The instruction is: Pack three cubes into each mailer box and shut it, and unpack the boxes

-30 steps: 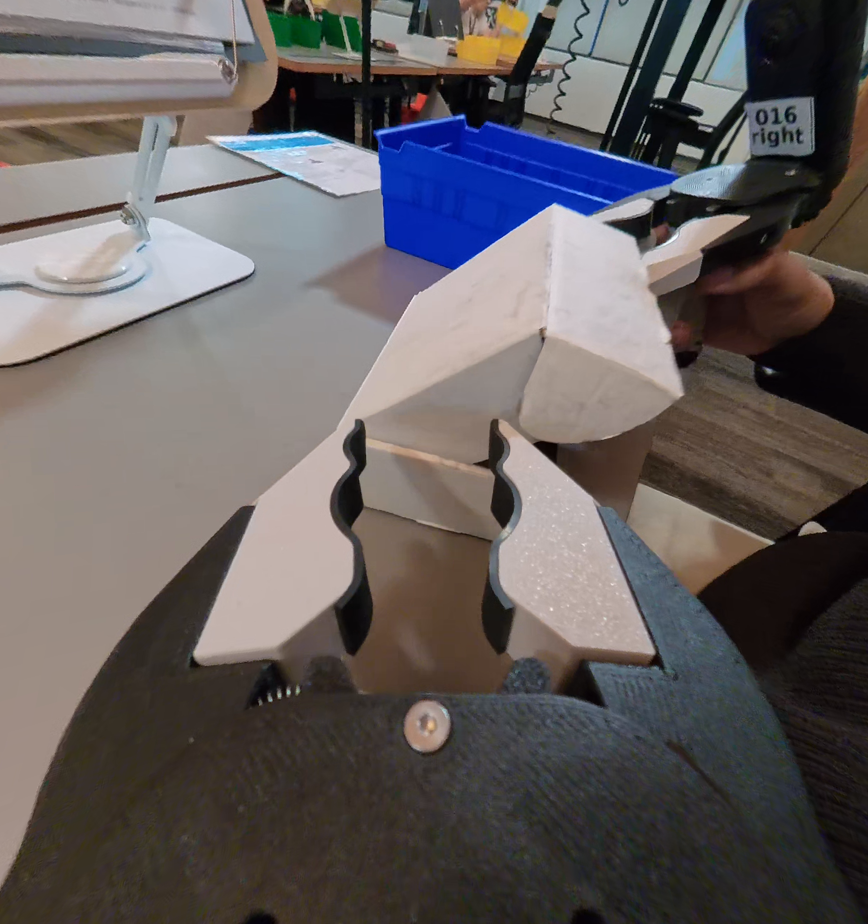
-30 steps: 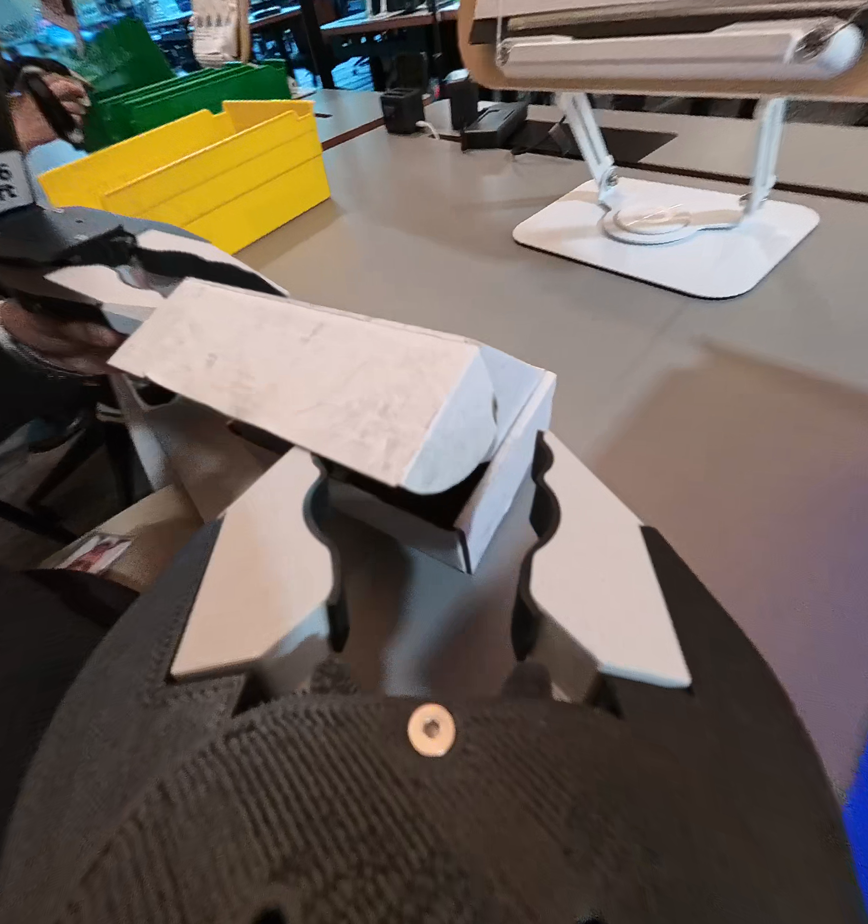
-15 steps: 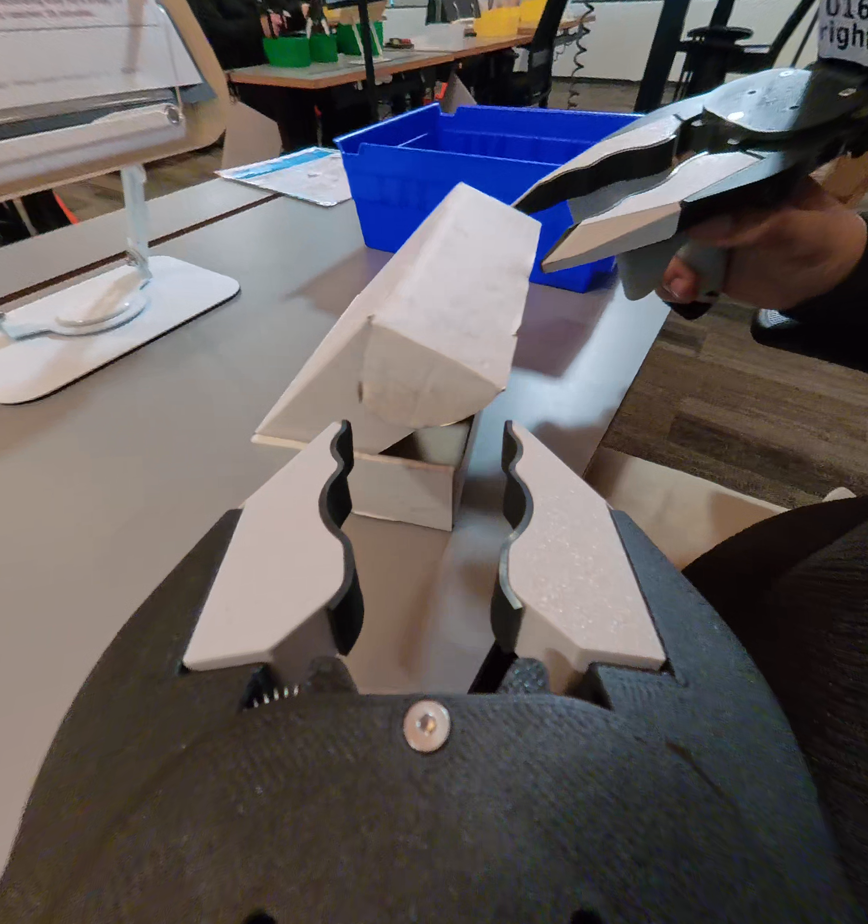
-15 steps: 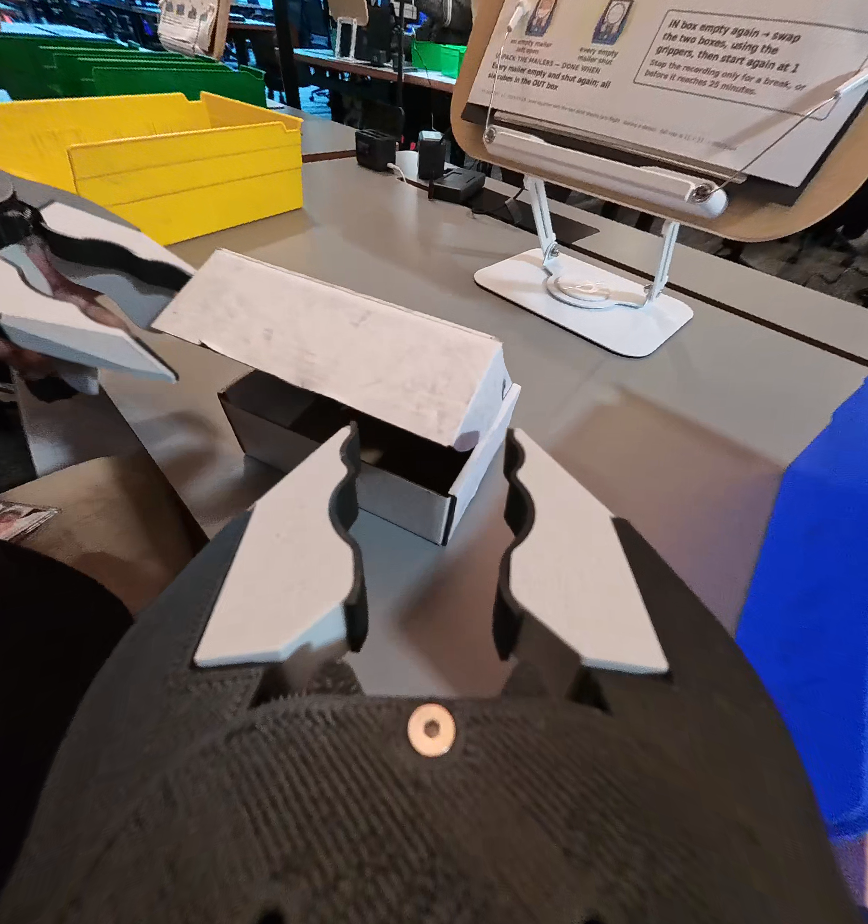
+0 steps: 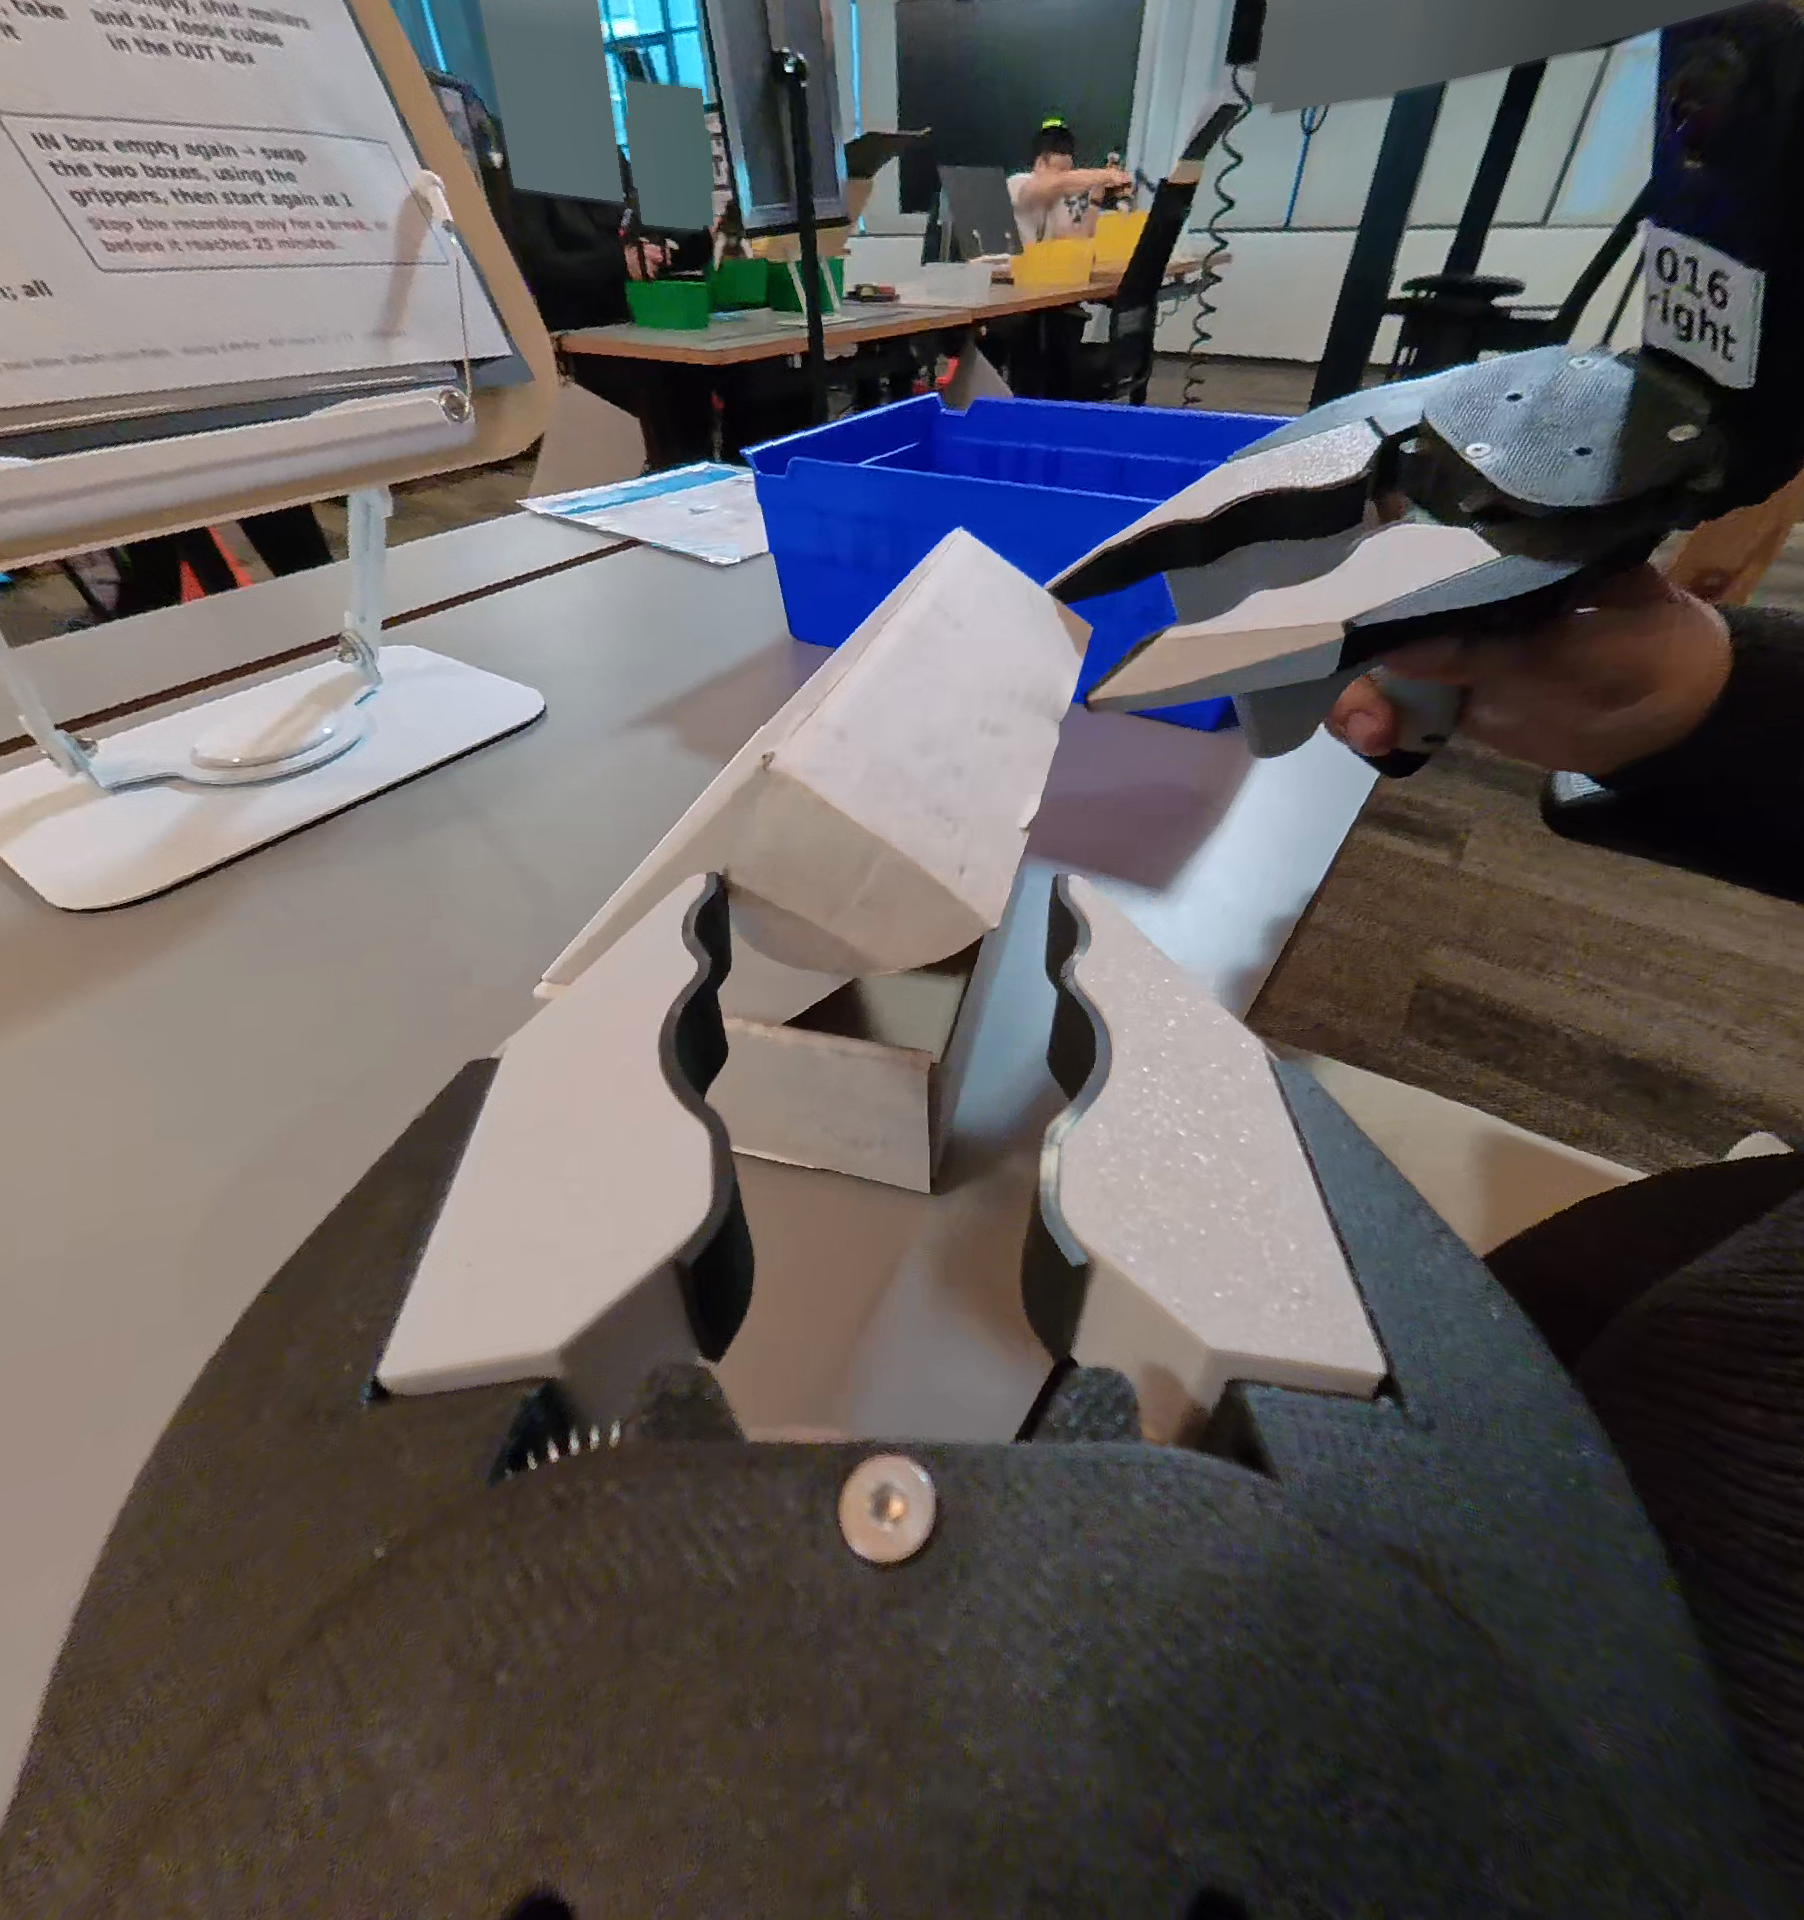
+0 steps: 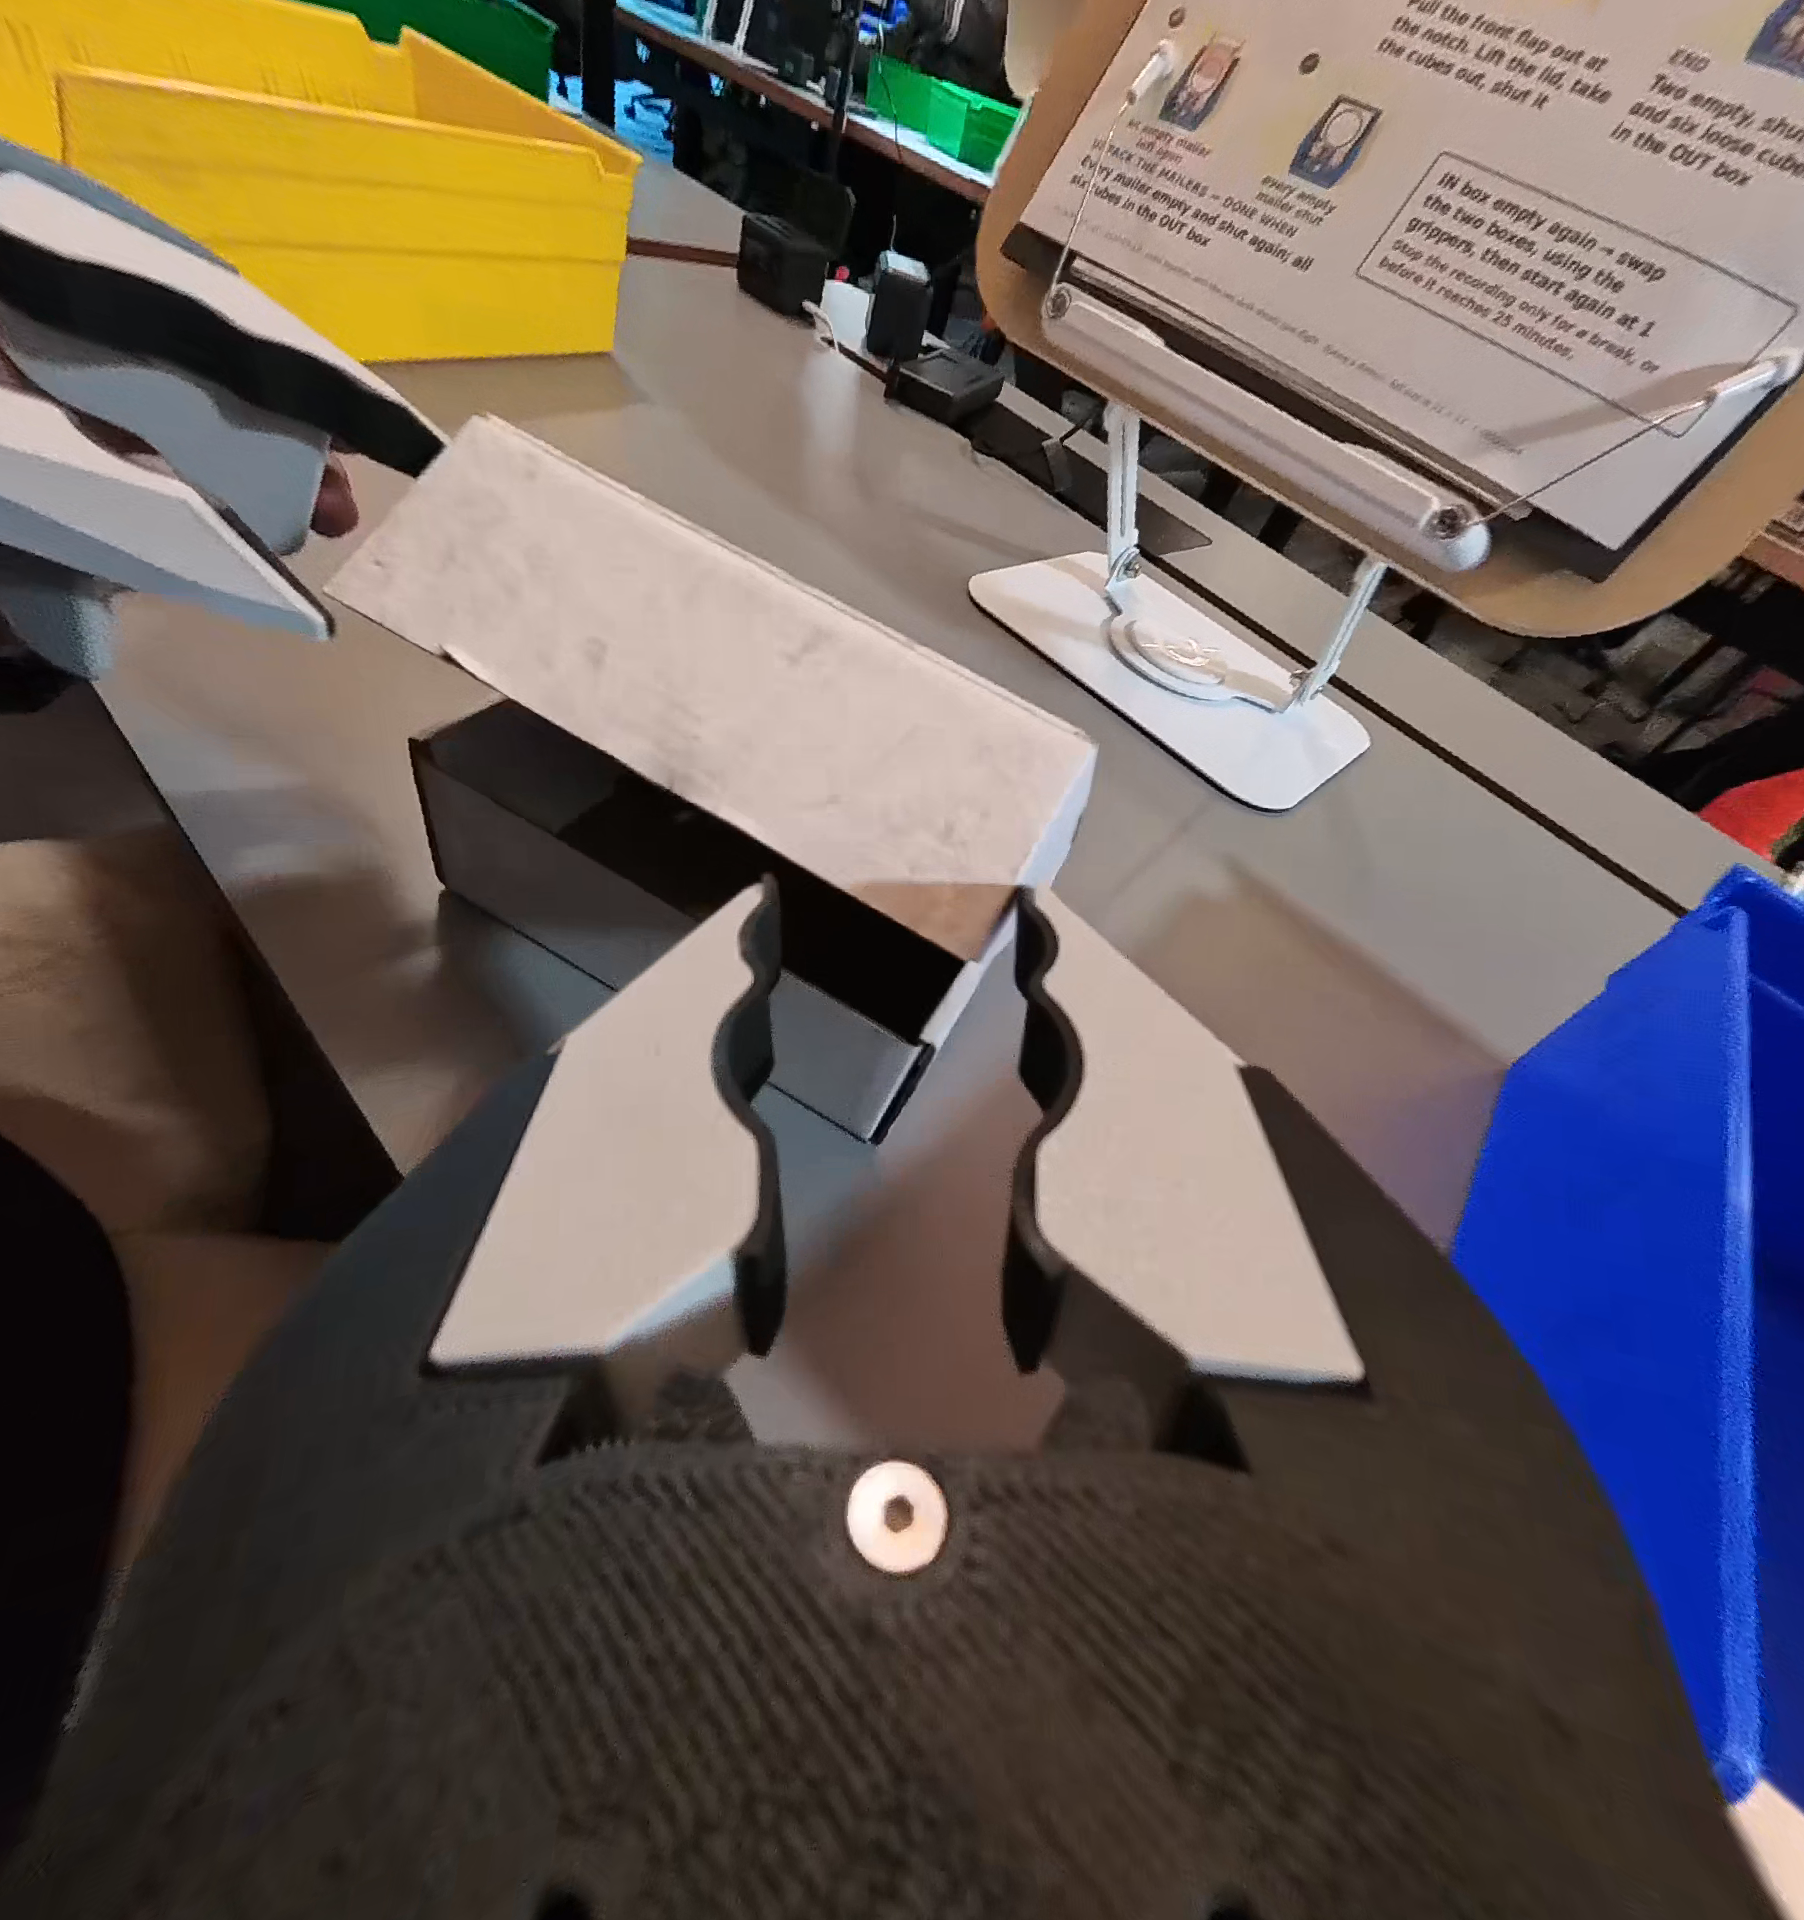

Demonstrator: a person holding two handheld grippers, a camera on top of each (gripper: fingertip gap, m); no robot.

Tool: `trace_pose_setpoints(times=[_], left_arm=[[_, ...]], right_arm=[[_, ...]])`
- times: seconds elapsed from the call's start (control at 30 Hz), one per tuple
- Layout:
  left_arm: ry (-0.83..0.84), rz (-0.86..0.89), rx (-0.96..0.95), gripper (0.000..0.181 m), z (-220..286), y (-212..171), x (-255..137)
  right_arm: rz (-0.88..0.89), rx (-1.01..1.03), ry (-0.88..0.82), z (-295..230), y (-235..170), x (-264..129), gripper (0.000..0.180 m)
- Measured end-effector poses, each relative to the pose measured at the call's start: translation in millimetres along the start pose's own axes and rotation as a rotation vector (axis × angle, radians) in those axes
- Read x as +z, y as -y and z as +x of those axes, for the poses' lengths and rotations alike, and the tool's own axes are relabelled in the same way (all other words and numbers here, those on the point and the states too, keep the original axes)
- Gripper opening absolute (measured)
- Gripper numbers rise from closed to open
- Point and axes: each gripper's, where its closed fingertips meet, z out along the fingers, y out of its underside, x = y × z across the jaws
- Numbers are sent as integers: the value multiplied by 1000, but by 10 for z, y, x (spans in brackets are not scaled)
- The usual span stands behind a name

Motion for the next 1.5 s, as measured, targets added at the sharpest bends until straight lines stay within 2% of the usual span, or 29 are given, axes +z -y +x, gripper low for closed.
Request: trace_pose_setpoints(times=[0.23, 0.4, 0.53, 0.63, 0.77, 0.93, 1.33, 1.5], left_arm=[[31, -19, 45, 58, 10, -42, 27], [55, -26, 71, 50, 25, -47, 39], [73, -8, 78, 50, 15, -8, 20], [86, 8, 70, 50, -7, 31, -4], [90, 12, 90, 47, 13, 47, -14], [134, 12, 212, 30, 4, 59, -43], [179, 66, 269, 26, -57, 166, -120], [157, 16, 265, 26, -39, 78, -84]], right_arm=[[-95, -146, -87, 161, -186, 75, 50], [-21, -167, -74, 80, -28, 72, 36], [7, -238, -108, 68, 71, -22, 20], [12, -209, -105, 62, 99, -57, 10], [-13, -144, -79, 63, 89, -92, 9], [-36, -42, -60, 83, 88, -128, 7], [-52, -30, -80, 73, 96, -103, 6], [-62, -16, -94, 84, 83, -93, 6]])
